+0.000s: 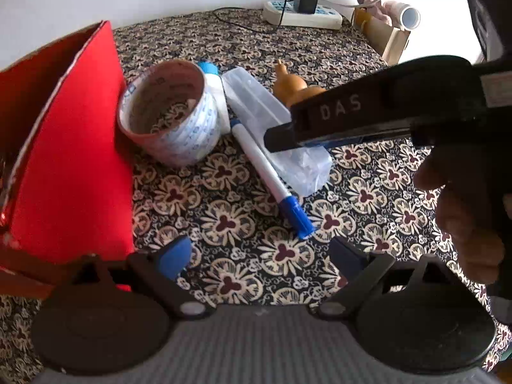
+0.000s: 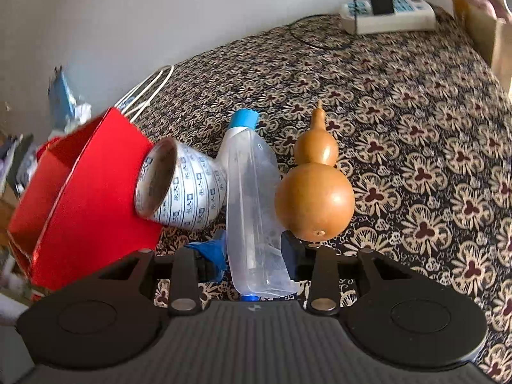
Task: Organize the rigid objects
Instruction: 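Grasp the clear plastic pencil case with the left gripper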
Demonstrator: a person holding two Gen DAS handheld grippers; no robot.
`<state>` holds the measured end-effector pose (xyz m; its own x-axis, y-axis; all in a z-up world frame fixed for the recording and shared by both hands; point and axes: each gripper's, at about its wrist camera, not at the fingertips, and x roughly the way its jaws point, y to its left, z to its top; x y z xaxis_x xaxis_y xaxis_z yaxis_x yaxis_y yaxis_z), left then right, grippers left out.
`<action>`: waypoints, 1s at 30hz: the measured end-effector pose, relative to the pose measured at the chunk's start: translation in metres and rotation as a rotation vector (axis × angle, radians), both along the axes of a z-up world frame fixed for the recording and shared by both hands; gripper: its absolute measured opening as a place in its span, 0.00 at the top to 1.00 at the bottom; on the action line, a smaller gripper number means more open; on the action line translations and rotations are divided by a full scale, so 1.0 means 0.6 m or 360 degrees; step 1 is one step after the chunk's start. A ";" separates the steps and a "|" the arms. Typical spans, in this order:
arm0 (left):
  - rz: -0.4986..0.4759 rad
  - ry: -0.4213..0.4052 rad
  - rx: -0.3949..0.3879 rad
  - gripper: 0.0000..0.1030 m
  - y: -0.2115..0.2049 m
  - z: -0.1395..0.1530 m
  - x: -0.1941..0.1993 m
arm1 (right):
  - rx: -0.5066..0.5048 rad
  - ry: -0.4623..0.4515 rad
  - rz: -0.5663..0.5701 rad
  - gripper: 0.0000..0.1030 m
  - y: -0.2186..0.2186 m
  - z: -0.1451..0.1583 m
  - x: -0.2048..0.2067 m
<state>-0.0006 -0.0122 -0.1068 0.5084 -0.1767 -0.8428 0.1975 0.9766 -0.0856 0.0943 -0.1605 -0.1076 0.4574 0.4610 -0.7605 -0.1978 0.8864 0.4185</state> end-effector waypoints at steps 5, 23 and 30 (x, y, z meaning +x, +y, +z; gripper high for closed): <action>-0.0036 -0.0041 -0.0041 0.10 0.002 0.011 0.003 | 0.0233 0.0188 -0.0127 0.81 -0.034 -0.014 -0.006; -0.0435 -0.0108 -0.0133 0.18 -0.079 0.008 -0.059 | 0.0365 0.0386 -0.0163 0.80 -0.075 -0.009 -0.144; -0.0420 -0.0088 -0.0045 0.38 -0.101 -0.008 -0.055 | 0.0360 0.0292 -0.0203 0.79 -0.070 0.001 -0.123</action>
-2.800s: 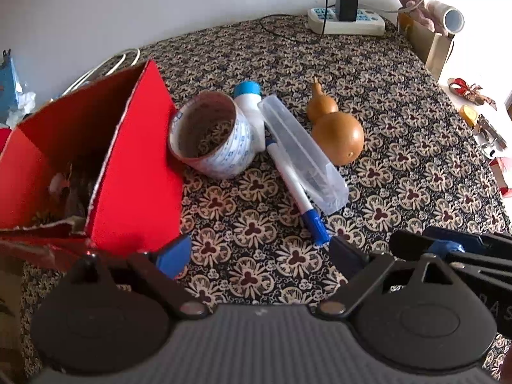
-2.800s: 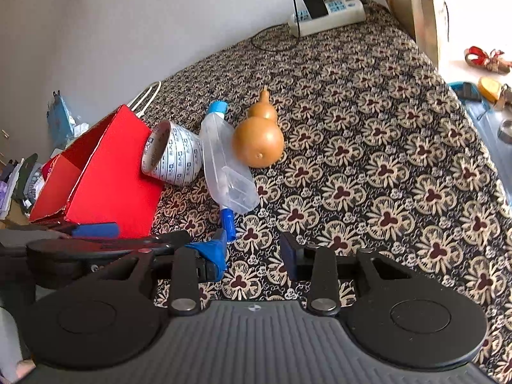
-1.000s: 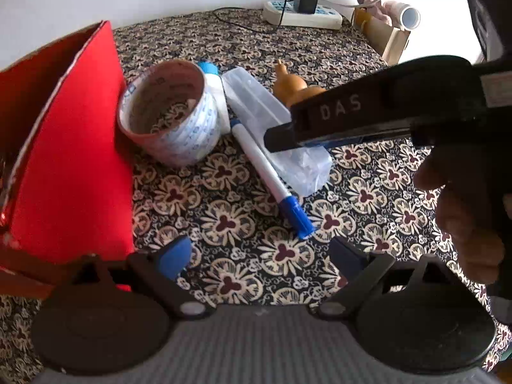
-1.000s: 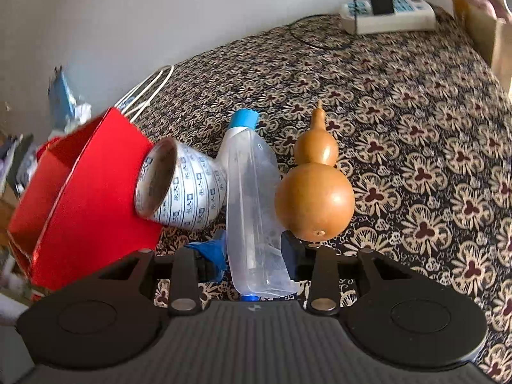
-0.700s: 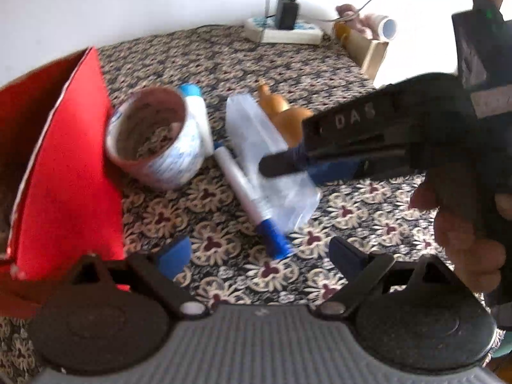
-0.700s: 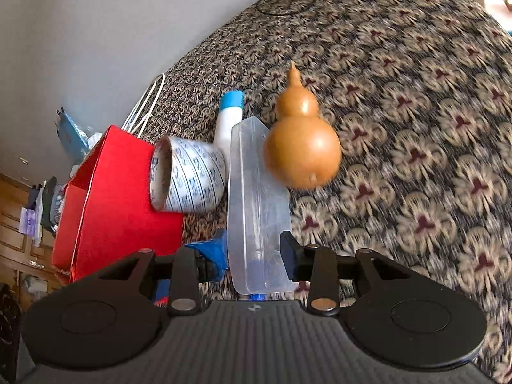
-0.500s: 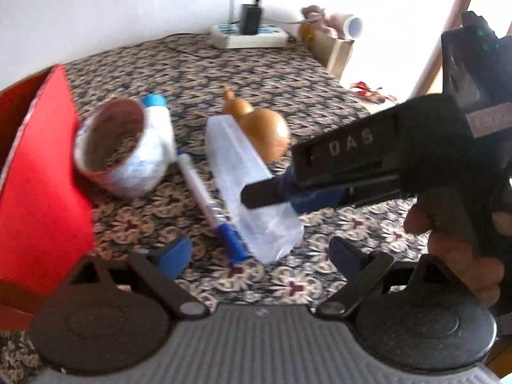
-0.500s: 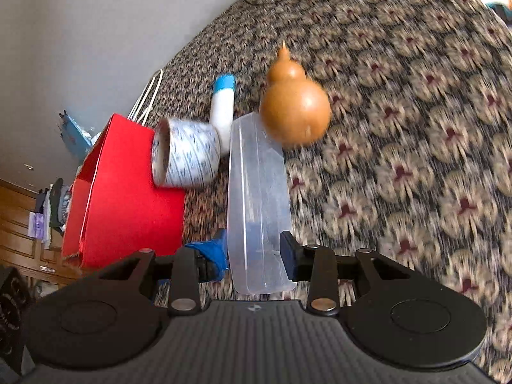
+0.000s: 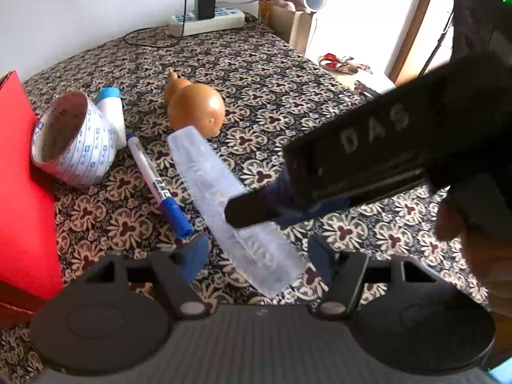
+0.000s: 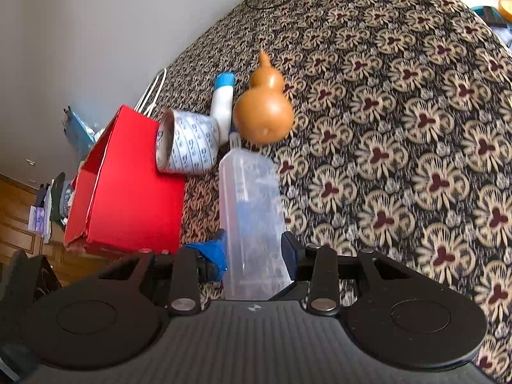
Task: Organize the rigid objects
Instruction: 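Grasp the clear plastic pencil case with the left gripper, then carry the pencil case into the red box and open the left gripper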
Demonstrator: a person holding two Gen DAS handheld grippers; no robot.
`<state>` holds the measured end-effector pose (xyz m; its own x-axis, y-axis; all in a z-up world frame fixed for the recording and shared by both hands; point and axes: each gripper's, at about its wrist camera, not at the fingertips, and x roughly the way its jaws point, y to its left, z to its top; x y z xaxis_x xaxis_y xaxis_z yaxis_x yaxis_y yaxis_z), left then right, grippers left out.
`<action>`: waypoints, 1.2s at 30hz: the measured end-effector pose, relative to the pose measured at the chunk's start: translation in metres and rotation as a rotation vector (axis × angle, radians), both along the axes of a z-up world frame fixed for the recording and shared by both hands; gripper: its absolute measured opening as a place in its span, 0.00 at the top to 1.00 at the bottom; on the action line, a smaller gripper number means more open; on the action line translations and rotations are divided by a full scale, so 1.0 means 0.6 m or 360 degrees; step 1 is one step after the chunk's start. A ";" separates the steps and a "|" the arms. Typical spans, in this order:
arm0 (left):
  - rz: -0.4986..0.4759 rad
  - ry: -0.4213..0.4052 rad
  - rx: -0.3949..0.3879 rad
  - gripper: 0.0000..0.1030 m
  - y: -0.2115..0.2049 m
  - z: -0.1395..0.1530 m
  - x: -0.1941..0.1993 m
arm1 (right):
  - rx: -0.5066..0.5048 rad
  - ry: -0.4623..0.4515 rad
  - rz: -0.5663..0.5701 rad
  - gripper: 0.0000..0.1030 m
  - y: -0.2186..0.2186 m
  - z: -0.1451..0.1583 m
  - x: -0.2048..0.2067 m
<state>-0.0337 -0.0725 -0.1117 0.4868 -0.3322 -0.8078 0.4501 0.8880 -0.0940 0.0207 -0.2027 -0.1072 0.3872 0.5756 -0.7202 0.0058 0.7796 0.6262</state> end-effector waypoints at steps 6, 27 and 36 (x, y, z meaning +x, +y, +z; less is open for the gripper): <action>0.0070 0.0005 0.0093 0.44 -0.007 -0.013 0.021 | 0.0055 0.0057 0.0021 0.78 0.012 -0.027 0.030; 0.0204 -0.0333 0.0138 0.69 0.005 0.116 -0.026 | 0.0199 -0.0362 0.0093 0.81 0.050 0.138 -0.026; 0.0384 -0.0609 0.0170 0.69 0.124 0.209 -0.022 | 0.0260 -0.0614 0.0291 0.81 0.211 0.194 0.027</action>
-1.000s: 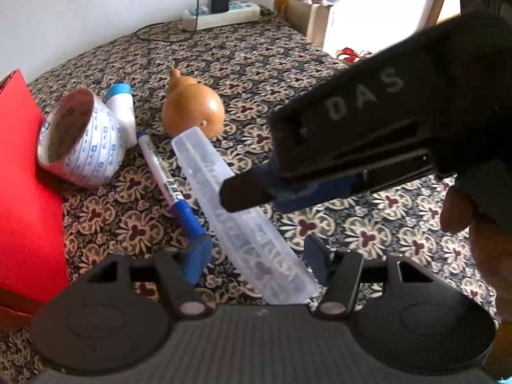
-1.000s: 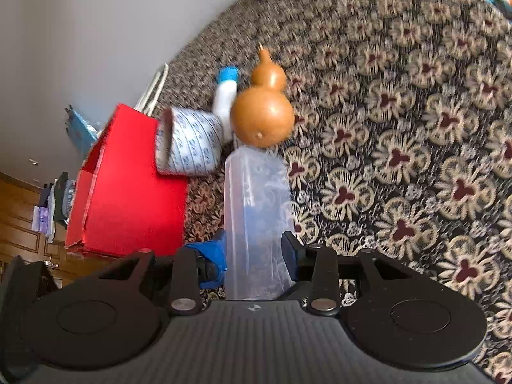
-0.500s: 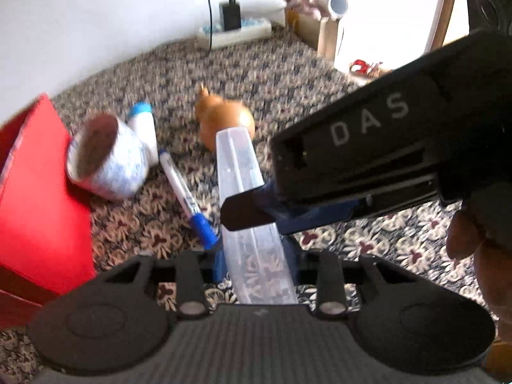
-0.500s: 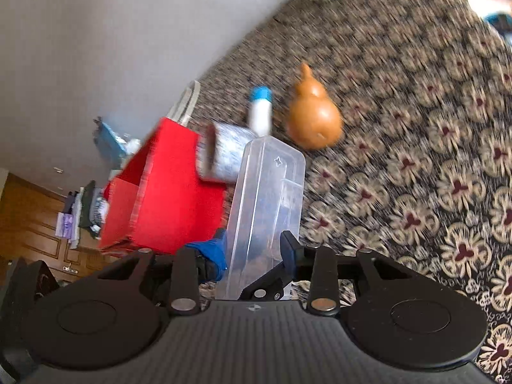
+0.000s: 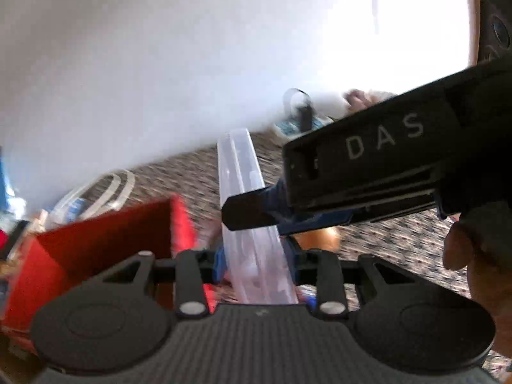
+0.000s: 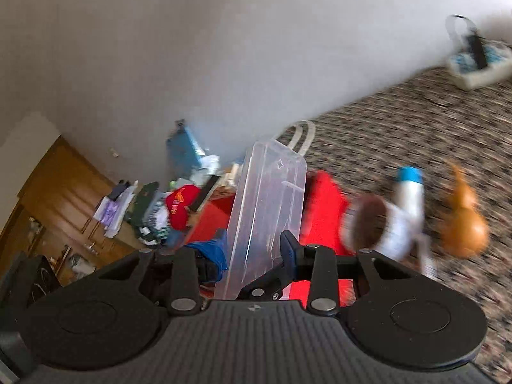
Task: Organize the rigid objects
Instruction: 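Carry the pencil case into the red box and open the left gripper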
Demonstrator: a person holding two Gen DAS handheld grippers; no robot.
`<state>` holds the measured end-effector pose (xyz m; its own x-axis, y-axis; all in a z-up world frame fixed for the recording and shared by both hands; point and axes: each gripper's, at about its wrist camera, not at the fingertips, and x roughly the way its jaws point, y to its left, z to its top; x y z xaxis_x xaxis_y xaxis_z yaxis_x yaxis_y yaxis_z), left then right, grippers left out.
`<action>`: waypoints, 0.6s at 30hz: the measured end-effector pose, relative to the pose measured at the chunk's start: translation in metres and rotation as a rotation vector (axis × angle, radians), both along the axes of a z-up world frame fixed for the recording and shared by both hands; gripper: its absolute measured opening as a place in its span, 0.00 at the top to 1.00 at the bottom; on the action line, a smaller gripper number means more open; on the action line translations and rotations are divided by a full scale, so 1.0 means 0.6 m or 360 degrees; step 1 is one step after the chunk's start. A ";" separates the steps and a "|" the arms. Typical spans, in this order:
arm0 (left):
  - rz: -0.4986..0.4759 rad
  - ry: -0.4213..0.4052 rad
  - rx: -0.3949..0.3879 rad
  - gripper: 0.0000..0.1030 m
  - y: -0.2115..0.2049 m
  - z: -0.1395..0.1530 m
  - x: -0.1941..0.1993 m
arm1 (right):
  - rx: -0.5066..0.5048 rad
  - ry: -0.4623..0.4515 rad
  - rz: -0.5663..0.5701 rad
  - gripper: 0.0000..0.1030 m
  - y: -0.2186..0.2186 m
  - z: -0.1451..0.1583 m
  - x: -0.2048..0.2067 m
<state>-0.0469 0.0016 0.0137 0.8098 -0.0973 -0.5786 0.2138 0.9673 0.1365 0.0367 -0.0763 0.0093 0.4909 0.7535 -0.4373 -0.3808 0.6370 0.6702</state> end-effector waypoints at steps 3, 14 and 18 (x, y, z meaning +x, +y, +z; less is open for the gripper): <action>0.0065 -0.0034 0.0018 0.69 0.065 0.014 0.010 | -0.0001 -0.0060 0.0078 0.81 0.066 0.002 0.018; 0.0243 0.0111 0.0003 0.71 0.321 -0.023 0.071 | -0.0082 0.0086 0.0250 0.80 0.278 -0.066 0.088; 0.0276 0.0248 -0.0036 0.71 0.388 -0.061 0.102 | -0.0130 0.0215 0.0270 0.81 0.320 -0.099 0.105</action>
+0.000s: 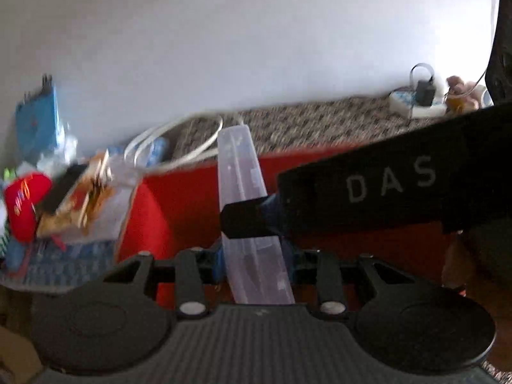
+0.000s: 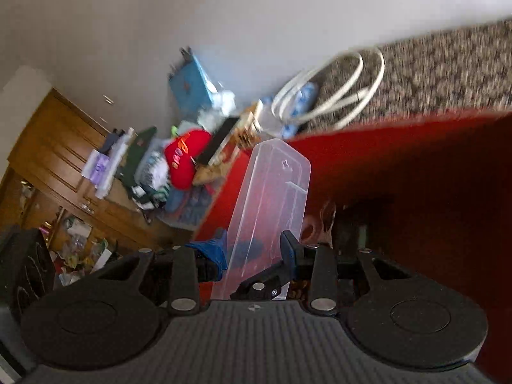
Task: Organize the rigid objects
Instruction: 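Carry the pencil case into the red box and open the left gripper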
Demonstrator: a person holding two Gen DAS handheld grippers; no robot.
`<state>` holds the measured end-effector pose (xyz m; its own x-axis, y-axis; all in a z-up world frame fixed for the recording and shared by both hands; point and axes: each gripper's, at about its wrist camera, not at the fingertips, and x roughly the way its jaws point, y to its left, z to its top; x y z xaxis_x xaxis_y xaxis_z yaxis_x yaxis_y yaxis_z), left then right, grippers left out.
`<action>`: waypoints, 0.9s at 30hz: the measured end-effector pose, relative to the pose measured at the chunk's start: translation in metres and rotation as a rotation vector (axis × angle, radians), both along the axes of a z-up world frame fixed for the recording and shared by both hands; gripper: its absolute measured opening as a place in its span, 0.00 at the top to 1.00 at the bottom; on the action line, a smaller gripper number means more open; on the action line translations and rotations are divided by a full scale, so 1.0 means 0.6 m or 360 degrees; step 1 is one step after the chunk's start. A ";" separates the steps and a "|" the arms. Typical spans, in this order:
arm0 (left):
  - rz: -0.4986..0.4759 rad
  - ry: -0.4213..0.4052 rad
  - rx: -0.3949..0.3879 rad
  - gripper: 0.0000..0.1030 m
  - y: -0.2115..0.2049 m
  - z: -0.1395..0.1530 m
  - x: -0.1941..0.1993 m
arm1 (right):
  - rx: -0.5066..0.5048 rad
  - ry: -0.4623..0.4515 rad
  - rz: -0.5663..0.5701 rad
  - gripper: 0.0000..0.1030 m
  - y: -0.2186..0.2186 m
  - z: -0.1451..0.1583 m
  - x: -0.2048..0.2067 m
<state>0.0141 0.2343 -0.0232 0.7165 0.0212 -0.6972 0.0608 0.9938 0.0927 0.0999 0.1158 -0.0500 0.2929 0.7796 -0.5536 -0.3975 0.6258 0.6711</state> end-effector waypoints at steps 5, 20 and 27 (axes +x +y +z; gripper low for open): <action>0.0053 0.0164 -0.0076 0.71 0.042 -0.032 0.014 | -0.0044 0.0096 0.0024 0.81 0.028 -0.022 0.011; 0.0116 0.0260 -0.0109 0.65 0.077 -0.046 0.029 | -0.0066 0.0123 -0.0089 0.80 0.031 -0.032 0.011; 0.0142 0.0248 -0.0119 0.60 0.083 -0.024 0.025 | -0.0023 0.0067 -0.0187 0.80 0.001 -0.005 -0.003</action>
<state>0.0292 0.2844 -0.0374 0.5972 0.0238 -0.8017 -0.0203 0.9997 0.0146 0.0978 0.1162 -0.0527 0.3580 0.7331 -0.5782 -0.2927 0.6762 0.6761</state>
